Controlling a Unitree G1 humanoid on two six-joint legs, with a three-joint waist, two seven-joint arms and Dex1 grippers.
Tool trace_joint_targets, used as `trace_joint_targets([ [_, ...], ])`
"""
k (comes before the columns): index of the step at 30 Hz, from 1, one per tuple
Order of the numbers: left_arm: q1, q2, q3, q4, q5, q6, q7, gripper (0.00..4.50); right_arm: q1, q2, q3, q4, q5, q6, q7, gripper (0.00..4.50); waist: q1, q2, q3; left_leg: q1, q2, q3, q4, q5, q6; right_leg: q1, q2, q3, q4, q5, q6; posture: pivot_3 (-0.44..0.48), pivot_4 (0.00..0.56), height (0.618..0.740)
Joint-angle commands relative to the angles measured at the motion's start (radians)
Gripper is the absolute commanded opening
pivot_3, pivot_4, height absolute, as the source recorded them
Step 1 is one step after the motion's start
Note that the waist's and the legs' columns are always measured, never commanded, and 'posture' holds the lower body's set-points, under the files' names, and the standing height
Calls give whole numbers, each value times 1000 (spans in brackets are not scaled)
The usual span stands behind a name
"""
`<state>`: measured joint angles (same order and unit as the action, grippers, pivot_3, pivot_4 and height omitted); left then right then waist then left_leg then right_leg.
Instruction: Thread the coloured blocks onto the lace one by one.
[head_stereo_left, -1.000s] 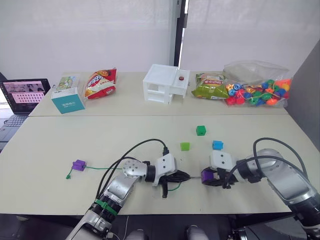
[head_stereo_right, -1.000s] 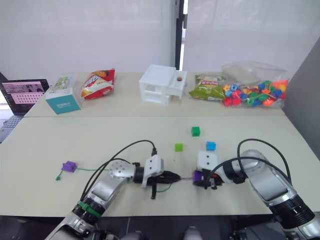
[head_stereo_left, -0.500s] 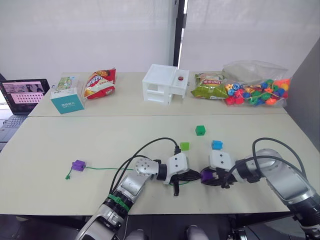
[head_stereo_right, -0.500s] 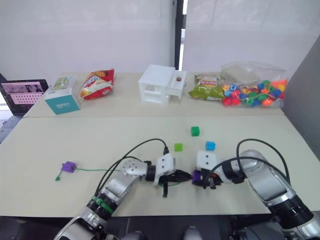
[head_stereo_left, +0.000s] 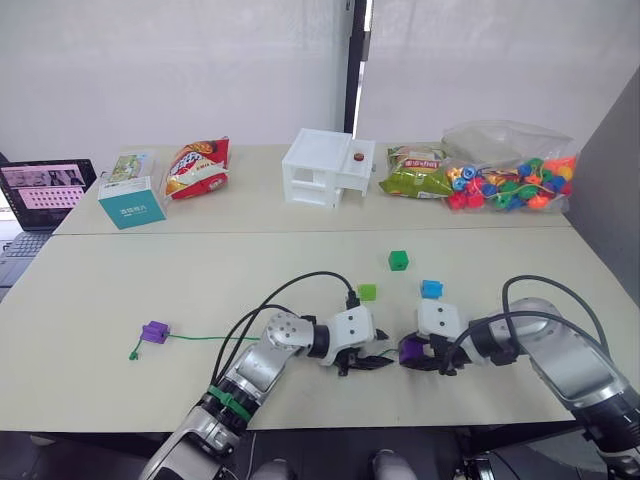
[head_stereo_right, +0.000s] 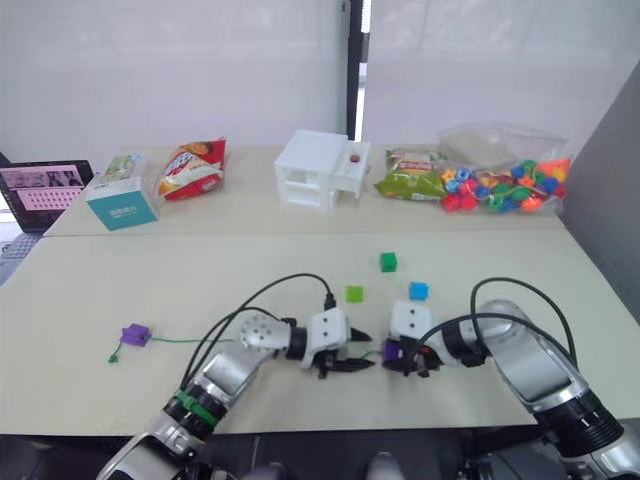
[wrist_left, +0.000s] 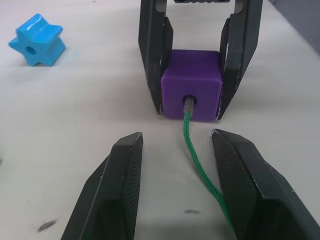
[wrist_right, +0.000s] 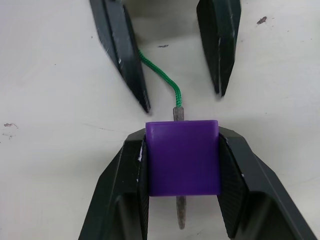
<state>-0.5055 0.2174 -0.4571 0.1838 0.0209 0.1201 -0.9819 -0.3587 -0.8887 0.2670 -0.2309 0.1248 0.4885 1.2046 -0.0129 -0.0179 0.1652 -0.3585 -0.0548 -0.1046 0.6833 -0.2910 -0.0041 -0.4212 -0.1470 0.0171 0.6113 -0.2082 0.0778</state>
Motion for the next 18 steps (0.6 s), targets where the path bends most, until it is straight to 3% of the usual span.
trace_joint_targets([
  [1,5,17,-1,-53,8,41,8,2310,-11,15,12,-13,-8,-4,-10,1192,0,0,0,0,0,0,0,0,0,0,0,0,0,0,0,0,150,740],
  [5,15,27,5,-77,-15,87,-6,2310,-16,23,19,-6,-21,-13,-17,1192,-3,0,0,1,0,0,0,0,0,0,0,0,0,0,0,0,150,740],
  [12,14,23,-3,-76,-40,149,-21,143,-21,41,15,-12,-30,-2,-29,1192,-3,-1,0,2,0,0,0,0,0,1,0,0,1,0,0,0,150,740],
  [13,10,22,-3,-72,-38,154,-21,0,-22,43,15,-10,-31,-2,-30,1192,-3,-1,0,2,0,0,0,0,0,1,0,0,1,0,0,0,150,740],
  [18,-16,3,-4,-39,-38,121,-25,0,-3,45,16,-32,-28,10,-35,1192,-1,-1,0,2,0,0,0,0,0,1,0,0,1,0,0,0,150,740],
])
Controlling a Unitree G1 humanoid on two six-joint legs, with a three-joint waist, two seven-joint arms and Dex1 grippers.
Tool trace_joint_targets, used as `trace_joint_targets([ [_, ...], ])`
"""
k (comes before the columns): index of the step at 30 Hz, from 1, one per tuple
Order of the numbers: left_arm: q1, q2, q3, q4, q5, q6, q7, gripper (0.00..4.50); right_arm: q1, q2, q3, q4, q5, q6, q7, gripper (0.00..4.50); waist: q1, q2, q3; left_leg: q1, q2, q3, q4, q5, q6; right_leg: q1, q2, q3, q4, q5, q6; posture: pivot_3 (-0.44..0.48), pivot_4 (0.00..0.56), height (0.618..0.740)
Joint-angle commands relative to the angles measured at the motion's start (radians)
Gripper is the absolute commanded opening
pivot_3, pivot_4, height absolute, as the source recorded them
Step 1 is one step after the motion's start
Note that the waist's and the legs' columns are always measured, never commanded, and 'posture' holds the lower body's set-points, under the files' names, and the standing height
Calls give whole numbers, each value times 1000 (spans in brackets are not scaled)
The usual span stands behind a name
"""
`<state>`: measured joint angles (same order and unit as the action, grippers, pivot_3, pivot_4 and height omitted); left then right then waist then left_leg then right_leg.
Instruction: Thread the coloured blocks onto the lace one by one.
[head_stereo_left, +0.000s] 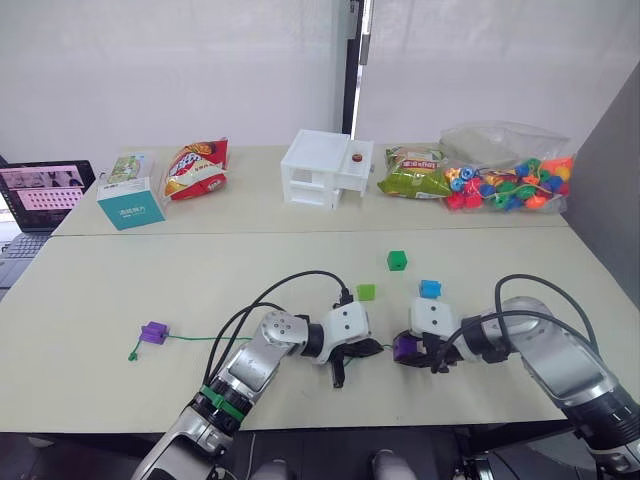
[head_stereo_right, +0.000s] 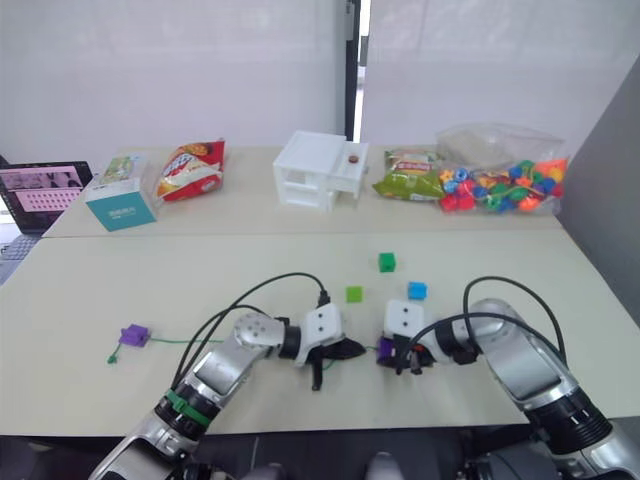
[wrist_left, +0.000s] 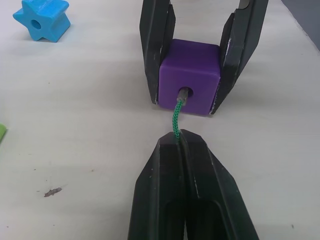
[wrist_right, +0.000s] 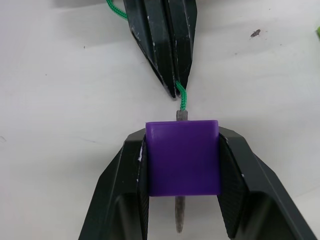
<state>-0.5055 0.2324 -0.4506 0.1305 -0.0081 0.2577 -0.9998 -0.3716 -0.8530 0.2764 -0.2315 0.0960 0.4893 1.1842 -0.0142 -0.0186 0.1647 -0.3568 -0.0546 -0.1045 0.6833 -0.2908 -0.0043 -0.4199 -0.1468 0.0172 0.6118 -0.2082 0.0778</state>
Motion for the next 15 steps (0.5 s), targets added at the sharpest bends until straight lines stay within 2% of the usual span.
trace_joint_targets([
  [1,-20,-17,-11,22,-9,-20,-8,0,12,9,6,-35,2,12,-15,1192,1,0,0,0,0,0,0,0,0,0,0,0,0,0,0,0,150,740],
  [9,-76,-95,-66,116,9,-68,-42,0,6,15,26,-39,-6,15,-13,1192,4,0,0,0,0,0,0,0,0,1,0,0,0,0,0,0,150,740],
  [13,-75,-95,-56,114,11,-69,-36,0,6,14,28,-43,-12,21,-11,1192,4,-2,-1,0,0,0,0,0,0,2,0,0,-1,0,0,0,150,740],
  [15,-67,-86,-34,100,-6,-52,-38,581,7,17,25,-45,-11,30,-13,1192,4,-2,-1,0,0,0,0,0,0,2,0,0,-1,0,0,0,150,740],
])
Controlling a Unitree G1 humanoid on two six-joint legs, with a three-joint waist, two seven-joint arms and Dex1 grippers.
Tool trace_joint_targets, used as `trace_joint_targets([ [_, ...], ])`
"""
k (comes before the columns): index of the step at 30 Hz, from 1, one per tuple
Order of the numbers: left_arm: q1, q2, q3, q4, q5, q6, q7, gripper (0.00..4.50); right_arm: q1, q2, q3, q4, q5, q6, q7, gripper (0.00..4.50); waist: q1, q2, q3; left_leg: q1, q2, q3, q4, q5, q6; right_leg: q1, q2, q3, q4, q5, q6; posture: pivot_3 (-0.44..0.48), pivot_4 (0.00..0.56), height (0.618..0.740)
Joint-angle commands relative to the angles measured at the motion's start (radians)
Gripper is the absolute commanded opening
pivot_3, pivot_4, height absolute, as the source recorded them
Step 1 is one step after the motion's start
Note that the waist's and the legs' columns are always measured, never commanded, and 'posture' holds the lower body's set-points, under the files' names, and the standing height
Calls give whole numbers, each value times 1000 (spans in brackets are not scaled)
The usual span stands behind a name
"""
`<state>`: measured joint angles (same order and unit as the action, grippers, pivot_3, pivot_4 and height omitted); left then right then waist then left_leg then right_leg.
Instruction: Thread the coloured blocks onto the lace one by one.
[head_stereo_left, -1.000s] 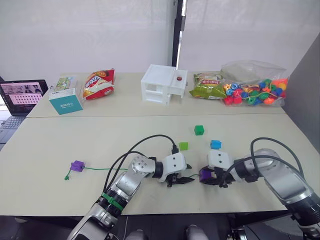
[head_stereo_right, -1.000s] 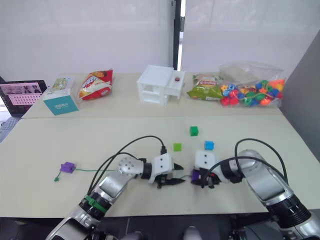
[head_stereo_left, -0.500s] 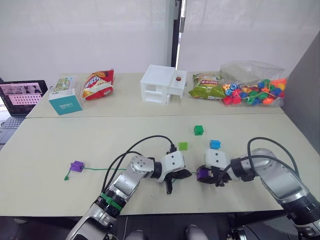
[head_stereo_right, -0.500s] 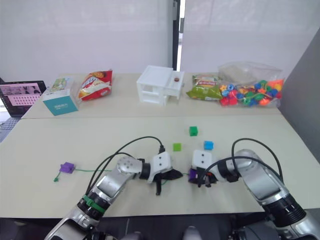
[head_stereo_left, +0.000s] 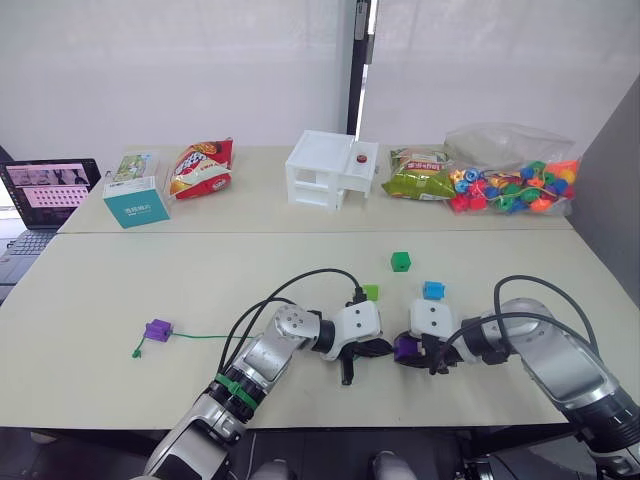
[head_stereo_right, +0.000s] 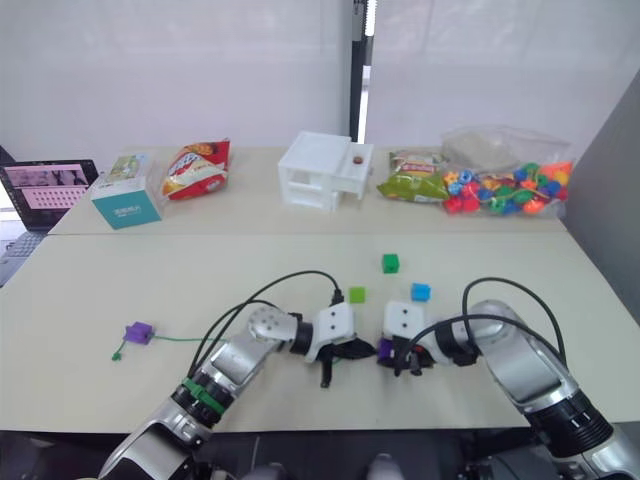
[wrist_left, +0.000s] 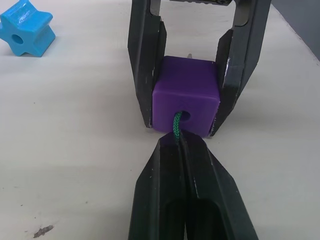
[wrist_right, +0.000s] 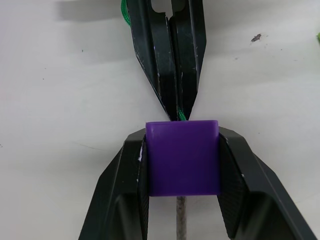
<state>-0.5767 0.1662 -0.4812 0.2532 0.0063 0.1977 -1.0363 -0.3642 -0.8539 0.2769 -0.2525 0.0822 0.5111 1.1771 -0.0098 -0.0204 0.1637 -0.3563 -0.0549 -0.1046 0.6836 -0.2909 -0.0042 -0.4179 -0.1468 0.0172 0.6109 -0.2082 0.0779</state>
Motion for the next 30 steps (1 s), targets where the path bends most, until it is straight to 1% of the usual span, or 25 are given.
trace_joint_targets([
  [1,8,-11,4,-31,-25,14,-6,887,-1,18,24,-25,3,9,-6,1192,0,0,0,0,0,0,0,0,0,0,0,0,0,0,0,0,150,740],
  [3,11,17,13,-55,-23,18,-16,1494,-2,16,22,-25,4,8,-3,2229,-1,0,0,0,0,0,0,0,0,0,0,0,0,0,0,0,150,740],
  [5,12,44,29,-87,-34,32,-29,2233,-7,11,19,-24,5,5,2,2958,-2,0,0,0,0,0,0,0,0,-1,0,0,1,0,0,0,150,740],
  [9,18,91,48,-137,-48,67,-43,3507,-18,2,-19,-27,26,1,4,4295,-3,0,0,-1,0,0,0,0,0,-3,0,0,1,0,0,0,150,740],
  [10,21,98,45,-146,-54,81,-50,3834,-13,-14,-27,-32,30,-4,15,4500,-2,0,0,-1,0,0,0,0,0,-3,0,0,1,0,0,0,150,740],
  [12,29,98,44,-154,-69,87,-53,4485,5,-47,-51,-40,41,-9,26,4500,0,0,0,-2,0,0,0,0,0,-3,0,0,1,0,0,0,150,740],
  [15,35,80,39,-148,-84,64,-56,4485,45,-103,-108,-63,72,2,42,4500,12,0,0,-4,-1,-1,0,0,0,-4,0,0,0,0,0,0,150,740],
  [18,26,44,48,-114,-95,25,-39,4485,88,-153,-162,-88,103,24,50,4500,16,0,0,-5,-1,-1,0,0,0,-4,0,0,0,0,0,0,150,740],
  [20,14,-3,50,-49,-90,-49,-14,4485,141,-198,-229,-120,132,79,47,4500,23,0,0,-5,-1,-1,0,0,0,-4,0,0,0,0,0,0,150,740],
  [22,6,-25,41,-4,-78,-110,-12,4485,183,-227,-270,-149,158,112,42,4500,24,0,0,-5,-1,-1,1,0,0,-4,0,0,-1,0,0,0,150,740],
  [26,-30,-81,-9,89,-50,-185,-27,4485,289,-247,-353,-217,179,148,-1,4500,23,-1,0,-5,0,0,1,0,1,-4,0,0,-1,0,0,0,150,740],
  [30,-47,-119,-15,144,-35,-233,-15,4485,327,-245,-367,-223,145,112,-59,4500,21,-1,1,-5,0,1,1,0,1,-3,0,0,-1,0,0,0,150,740],
])
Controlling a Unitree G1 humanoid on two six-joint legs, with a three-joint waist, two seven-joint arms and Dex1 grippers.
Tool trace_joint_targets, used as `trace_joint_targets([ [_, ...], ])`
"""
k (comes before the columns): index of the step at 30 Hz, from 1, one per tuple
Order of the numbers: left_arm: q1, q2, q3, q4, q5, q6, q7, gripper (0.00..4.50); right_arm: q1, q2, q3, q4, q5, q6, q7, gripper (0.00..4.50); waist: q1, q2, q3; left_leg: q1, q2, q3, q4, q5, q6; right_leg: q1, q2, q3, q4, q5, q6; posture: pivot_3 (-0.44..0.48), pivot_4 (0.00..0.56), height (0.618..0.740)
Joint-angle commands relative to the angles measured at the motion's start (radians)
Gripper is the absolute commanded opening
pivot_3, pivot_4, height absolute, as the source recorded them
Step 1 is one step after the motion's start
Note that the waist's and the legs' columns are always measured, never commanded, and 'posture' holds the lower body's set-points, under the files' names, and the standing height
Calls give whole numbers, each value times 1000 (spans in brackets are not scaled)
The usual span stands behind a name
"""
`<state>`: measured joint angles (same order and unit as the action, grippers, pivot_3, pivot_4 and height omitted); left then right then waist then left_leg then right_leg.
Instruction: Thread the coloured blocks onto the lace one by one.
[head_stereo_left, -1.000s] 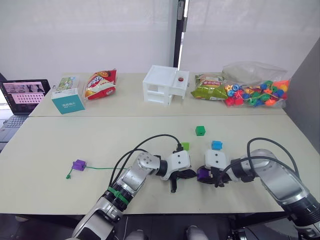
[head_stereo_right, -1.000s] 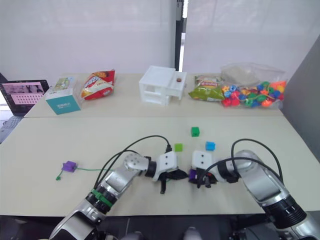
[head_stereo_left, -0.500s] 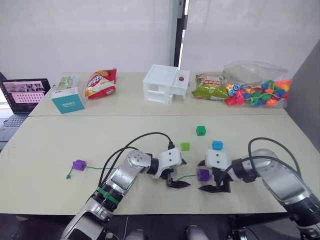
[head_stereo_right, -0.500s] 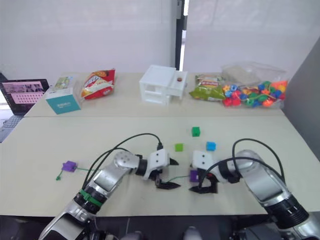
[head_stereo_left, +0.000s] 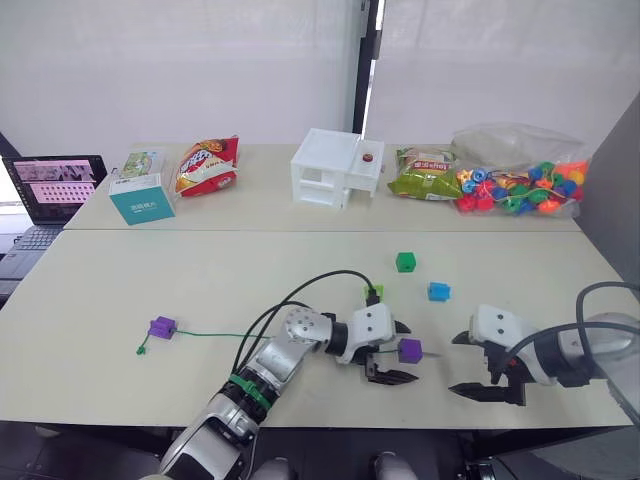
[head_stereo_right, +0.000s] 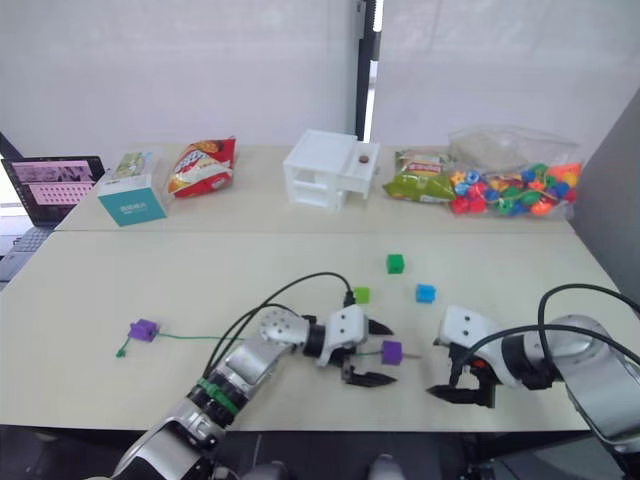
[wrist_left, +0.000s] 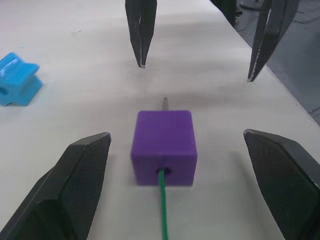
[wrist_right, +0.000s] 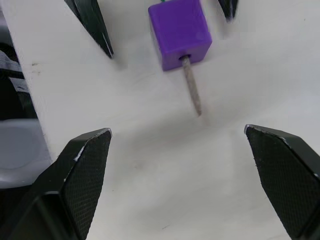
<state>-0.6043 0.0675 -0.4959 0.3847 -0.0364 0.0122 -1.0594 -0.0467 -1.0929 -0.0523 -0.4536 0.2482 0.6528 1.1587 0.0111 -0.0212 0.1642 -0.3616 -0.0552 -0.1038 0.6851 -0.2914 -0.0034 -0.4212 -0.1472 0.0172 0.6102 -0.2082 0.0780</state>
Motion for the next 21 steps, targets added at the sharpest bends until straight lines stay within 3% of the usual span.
trace_joint_targets([
  [1,-22,-31,1,28,12,-52,20,4485,17,-5,-40,-19,-33,-44,-57,4500,1,0,0,0,0,0,0,0,0,0,0,0,0,0,0,0,150,740],
  [2,-24,-39,3,39,14,-56,28,4485,21,-5,-41,-16,-39,-53,-68,4500,1,0,0,0,0,0,0,0,0,0,0,0,0,0,0,0,150,740],
  [5,-25,-30,-10,48,42,-72,31,3715,38,-5,-37,-18,-46,-71,-85,4500,0,0,0,0,0,0,1,0,0,0,0,0,0,0,0,0,150,740],
  [12,-9,-7,-2,21,72,-80,63,1373,14,11,21,5,-67,-105,-115,4500,1,0,0,0,0,0,1,0,0,0,0,0,0,0,0,0,150,740],
  [13,-9,-8,-1,21,73,-80,64,1220,8,14,27,8,-68,-108,-116,4500,1,0,0,0,0,0,1,0,0,0,0,0,0,0,0,0,150,740],
  [21,-1,8,-5,-3,78,-70,71,1222,-128,72,177,118,-152,-231,-110,4500,-3,0,0,0,0,0,1,0,0,0,0,0,1,0,0,0,150,740],
])
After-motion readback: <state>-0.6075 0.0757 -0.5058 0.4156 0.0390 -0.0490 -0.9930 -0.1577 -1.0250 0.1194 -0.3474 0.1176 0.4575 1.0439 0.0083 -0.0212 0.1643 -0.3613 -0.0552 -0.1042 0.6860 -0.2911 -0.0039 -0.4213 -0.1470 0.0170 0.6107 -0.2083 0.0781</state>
